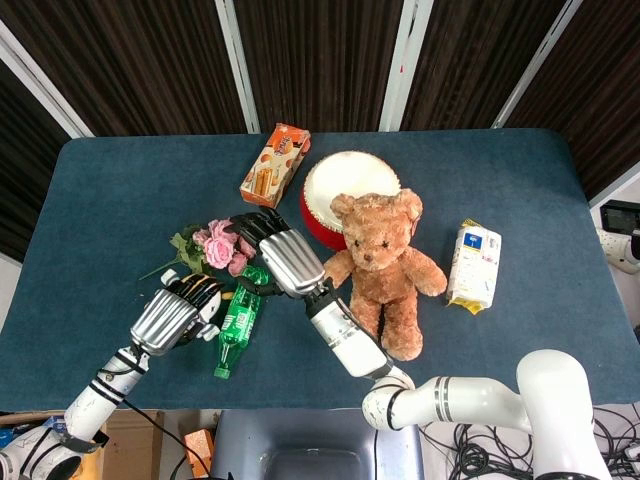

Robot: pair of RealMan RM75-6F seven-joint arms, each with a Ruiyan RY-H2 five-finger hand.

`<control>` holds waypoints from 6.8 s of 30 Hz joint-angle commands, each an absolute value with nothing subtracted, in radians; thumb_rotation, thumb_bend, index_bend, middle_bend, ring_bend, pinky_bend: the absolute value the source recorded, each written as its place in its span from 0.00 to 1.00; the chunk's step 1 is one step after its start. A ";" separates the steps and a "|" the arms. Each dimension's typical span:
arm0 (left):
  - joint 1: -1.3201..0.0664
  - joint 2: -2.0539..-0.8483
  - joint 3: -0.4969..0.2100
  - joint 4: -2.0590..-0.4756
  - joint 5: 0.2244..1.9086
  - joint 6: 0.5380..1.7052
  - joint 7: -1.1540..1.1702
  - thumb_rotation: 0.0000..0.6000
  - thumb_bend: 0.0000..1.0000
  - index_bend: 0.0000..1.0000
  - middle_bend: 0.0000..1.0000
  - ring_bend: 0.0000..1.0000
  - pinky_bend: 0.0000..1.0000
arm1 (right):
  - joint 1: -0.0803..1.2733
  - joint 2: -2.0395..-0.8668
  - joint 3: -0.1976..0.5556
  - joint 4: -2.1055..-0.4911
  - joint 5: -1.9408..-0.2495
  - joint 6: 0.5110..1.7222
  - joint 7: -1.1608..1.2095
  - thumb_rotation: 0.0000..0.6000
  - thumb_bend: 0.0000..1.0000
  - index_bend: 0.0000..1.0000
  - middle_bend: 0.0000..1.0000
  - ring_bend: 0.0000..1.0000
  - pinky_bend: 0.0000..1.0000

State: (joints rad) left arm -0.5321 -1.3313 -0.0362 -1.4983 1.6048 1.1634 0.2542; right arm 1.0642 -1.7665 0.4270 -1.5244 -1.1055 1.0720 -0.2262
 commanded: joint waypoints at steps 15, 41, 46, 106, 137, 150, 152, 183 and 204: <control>-0.432 -1.277 0.006 -1.540 1.579 1.272 0.223 1.00 0.34 0.18 0.16 0.15 0.38 | 0.894 -1.570 0.230 -1.697 -1.450 1.256 -0.165 1.00 0.22 0.22 0.15 0.10 0.08; -0.172 -1.267 0.101 -1.396 1.668 1.556 0.174 1.00 0.34 0.19 0.06 0.10 0.34 | 0.414 -1.282 -0.212 -1.551 -1.956 1.580 -0.165 1.00 0.15 0.23 0.15 0.10 0.10; -0.166 -1.262 0.095 -1.402 1.673 1.555 0.171 1.00 0.35 0.21 0.10 0.12 0.34 | 0.374 -1.303 -0.171 -1.497 -1.894 1.608 -0.105 1.00 0.14 0.23 0.15 0.10 0.10; -0.142 -1.231 0.066 -1.458 1.681 1.505 0.118 1.00 0.34 0.22 0.19 0.16 0.36 | 0.451 -1.790 0.141 -0.747 -1.560 1.492 0.243 1.00 0.14 0.46 0.15 0.11 0.15; -0.144 -1.221 0.065 -1.466 1.682 1.486 0.099 1.00 0.34 0.22 0.19 0.17 0.37 | 0.457 -1.839 0.139 -0.621 -1.526 1.470 0.282 1.00 0.28 0.69 0.24 0.17 0.20; -0.142 -1.218 0.063 -1.472 1.678 1.482 0.101 1.00 0.34 0.22 0.19 0.17 0.37 | 0.465 -1.852 0.144 -0.594 -1.533 1.516 0.308 1.00 0.28 0.68 0.24 0.17 0.20; -0.142 -1.218 0.063 -1.473 1.678 1.480 0.102 1.00 0.34 0.22 0.19 0.17 0.37 | 0.462 -1.856 0.138 -0.584 -1.532 1.502 0.305 1.00 0.28 0.68 0.24 0.17 0.20; -0.137 -1.205 0.066 -1.497 1.669 1.467 0.124 1.00 0.34 0.22 0.19 0.17 0.38 | 0.380 -1.735 0.042 -0.744 -1.617 1.626 0.420 1.00 0.28 0.22 0.15 0.11 0.14; -0.052 -1.142 0.094 -1.619 1.716 1.585 0.210 1.00 0.34 0.19 0.15 0.13 0.37 | 0.074 -1.291 -0.008 -1.454 -1.476 1.736 0.154 1.00 0.17 0.17 0.11 0.07 0.14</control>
